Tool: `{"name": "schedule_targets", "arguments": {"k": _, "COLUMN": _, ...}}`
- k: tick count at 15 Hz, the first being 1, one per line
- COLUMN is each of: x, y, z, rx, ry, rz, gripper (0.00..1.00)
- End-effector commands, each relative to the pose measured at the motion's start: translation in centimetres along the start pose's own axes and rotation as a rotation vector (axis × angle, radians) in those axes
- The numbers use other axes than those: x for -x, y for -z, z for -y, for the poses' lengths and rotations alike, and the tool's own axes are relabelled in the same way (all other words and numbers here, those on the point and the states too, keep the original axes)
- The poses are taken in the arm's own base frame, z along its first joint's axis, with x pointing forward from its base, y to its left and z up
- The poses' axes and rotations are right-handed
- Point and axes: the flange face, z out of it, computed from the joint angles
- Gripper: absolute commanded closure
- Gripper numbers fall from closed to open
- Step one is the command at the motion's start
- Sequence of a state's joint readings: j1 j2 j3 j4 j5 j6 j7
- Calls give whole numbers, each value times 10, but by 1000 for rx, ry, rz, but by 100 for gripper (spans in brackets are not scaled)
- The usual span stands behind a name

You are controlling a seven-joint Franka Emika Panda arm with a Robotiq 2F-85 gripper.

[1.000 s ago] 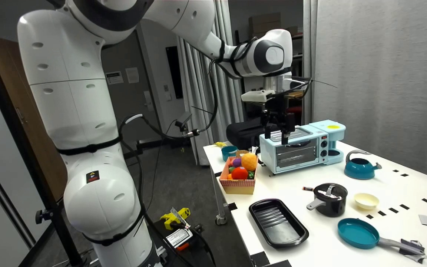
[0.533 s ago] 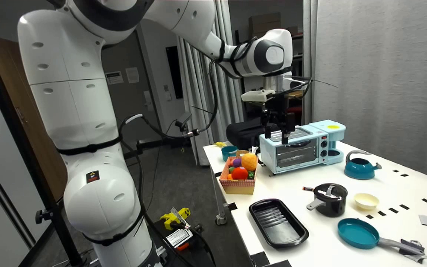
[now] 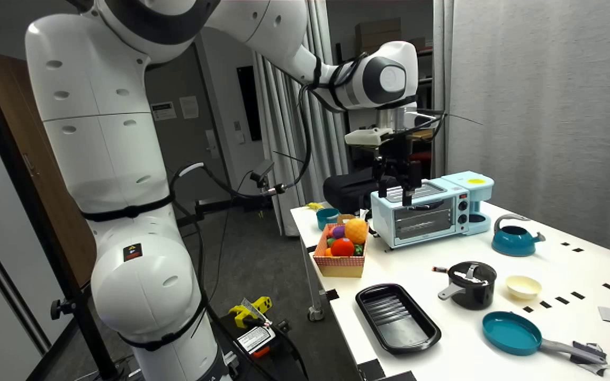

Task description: Move the lid from the black pot to the blue pan

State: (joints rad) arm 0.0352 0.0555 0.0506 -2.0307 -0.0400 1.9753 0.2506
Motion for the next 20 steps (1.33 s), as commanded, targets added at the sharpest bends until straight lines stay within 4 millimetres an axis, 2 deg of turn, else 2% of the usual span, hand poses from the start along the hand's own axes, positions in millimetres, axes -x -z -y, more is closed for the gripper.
{"name": "schedule_targets", "arguments": {"k": 1, "x": -3, "y": -1, "z": 1, "rx": 0, "ry": -2, "rz": 5, "gripper": 0}}
{"name": "schedule_targets", "arguments": {"k": 6, "x": -19, "y": -17, "z": 1, "rx": 17, "ry": -5, "rz": 34, "gripper": 0}}
{"name": "schedule_targets", "arguments": {"k": 12, "x": -51, "y": -44, "z": 0, "rx": 18, "ry": 20, "rz": 60, "gripper": 0}}
{"name": "schedule_targets", "arguments": {"k": 16, "x": -77, "y": -59, "z": -4, "rx": 19, "ry": 49, "rz": 55, "gripper": 0}}
{"name": "schedule_targets", "arguments": {"k": 20, "x": -110, "y": -71, "z": -13, "rx": 66, "ry": 170, "rz": 13, "gripper": 0}}
